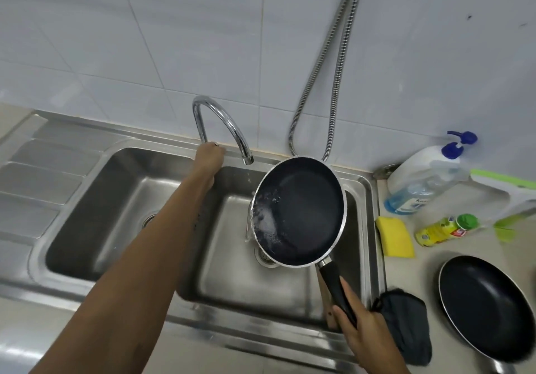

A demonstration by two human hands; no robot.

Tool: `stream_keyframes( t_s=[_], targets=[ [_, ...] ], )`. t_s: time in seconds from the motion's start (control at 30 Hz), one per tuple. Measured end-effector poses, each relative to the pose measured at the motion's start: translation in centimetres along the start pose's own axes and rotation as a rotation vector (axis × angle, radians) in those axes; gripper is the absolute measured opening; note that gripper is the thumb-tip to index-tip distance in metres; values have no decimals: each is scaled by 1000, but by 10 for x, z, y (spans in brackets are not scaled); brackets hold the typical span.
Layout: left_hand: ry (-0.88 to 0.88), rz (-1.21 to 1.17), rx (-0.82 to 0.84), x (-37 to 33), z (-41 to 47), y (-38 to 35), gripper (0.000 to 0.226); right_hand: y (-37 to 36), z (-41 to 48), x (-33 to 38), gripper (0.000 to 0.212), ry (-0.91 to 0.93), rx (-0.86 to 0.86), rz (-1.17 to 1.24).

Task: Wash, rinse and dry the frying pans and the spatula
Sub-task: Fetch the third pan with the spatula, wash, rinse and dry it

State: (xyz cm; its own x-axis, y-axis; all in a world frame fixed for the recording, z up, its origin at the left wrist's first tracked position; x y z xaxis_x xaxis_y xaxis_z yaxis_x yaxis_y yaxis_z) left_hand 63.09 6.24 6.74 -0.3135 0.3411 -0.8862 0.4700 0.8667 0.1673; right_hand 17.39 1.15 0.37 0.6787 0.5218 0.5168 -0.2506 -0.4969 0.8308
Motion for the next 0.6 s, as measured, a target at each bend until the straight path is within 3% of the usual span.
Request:
stream_keyframes(
  t_s=[0.1, 0.27, 0.37, 0.47, 0.6],
  targets=[
    [-94, -11, 44, 17, -14, 4, 24, -2, 1, -7, 80, 75, 55, -140],
    [-35, 18, 26, 87, -59, 7, 14, 2, -1, -3, 80, 115, 81, -419],
    [53, 63, 58, 132, -103, 2, 47, 2, -2, 3, 80, 111, 67, -545],
    [115, 28, 121, 162, -150, -12, 48, 6, -7, 11, 78, 169, 68, -589],
    [151, 8, 147, 189, -197, -31, 37, 11, -18, 19, 105, 151, 84, -671]
  ],
)
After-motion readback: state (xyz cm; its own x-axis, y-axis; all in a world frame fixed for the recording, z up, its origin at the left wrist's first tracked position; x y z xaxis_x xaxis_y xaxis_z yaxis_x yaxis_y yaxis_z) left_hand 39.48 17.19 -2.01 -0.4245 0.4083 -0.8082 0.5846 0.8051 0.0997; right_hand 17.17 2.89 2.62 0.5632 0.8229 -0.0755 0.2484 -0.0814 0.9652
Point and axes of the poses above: each hand's wrist, its own z-axis towards the middle knuckle, its own y-axis out of the back of the hand, x = y × z, the point moved 2 cm from there along z, towards the middle knuckle, and after that the axes turned 5 degrees about -z, right-handed, at the moved point
